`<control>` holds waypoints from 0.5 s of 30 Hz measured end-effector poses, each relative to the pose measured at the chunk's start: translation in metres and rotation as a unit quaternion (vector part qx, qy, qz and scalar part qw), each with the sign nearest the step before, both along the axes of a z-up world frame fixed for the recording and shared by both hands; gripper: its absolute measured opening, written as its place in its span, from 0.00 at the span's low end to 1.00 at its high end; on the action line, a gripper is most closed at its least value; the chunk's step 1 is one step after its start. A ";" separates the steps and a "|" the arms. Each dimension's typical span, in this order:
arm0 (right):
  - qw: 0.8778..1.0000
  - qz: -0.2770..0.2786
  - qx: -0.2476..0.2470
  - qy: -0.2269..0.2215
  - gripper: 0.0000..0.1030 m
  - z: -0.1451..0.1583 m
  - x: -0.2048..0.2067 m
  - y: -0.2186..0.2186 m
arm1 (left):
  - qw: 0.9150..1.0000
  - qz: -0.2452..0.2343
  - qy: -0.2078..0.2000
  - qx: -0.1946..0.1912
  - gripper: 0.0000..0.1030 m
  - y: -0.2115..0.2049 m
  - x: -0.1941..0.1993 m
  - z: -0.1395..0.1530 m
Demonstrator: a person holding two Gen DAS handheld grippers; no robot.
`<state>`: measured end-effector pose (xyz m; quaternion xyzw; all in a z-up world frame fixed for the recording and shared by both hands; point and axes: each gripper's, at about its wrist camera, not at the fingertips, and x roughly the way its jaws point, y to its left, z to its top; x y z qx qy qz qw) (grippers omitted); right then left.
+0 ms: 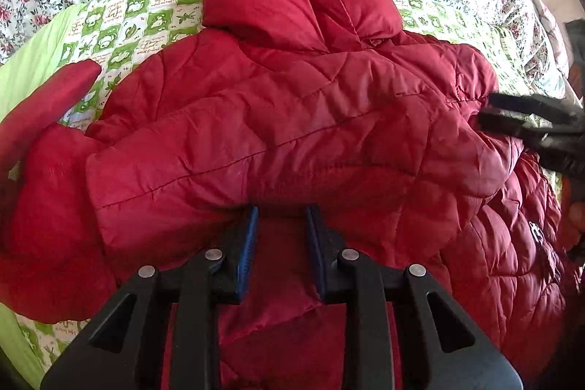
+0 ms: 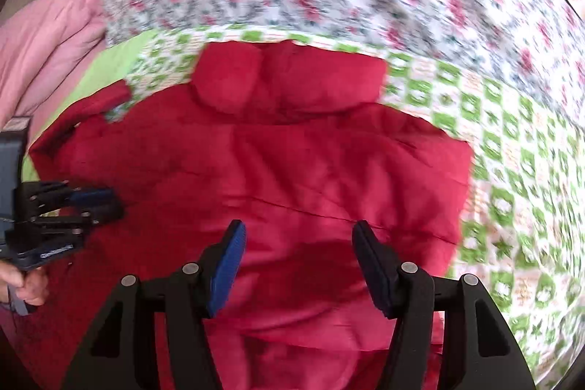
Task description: Fold large clothes
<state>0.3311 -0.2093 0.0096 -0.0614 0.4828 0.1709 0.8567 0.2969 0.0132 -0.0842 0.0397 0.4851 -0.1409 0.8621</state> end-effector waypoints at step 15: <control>0.998 -0.014 -0.026 0.053 0.62 -0.063 0.015 -0.007 | 1.000 0.002 -0.009 -0.011 0.23 0.011 -0.005 -0.003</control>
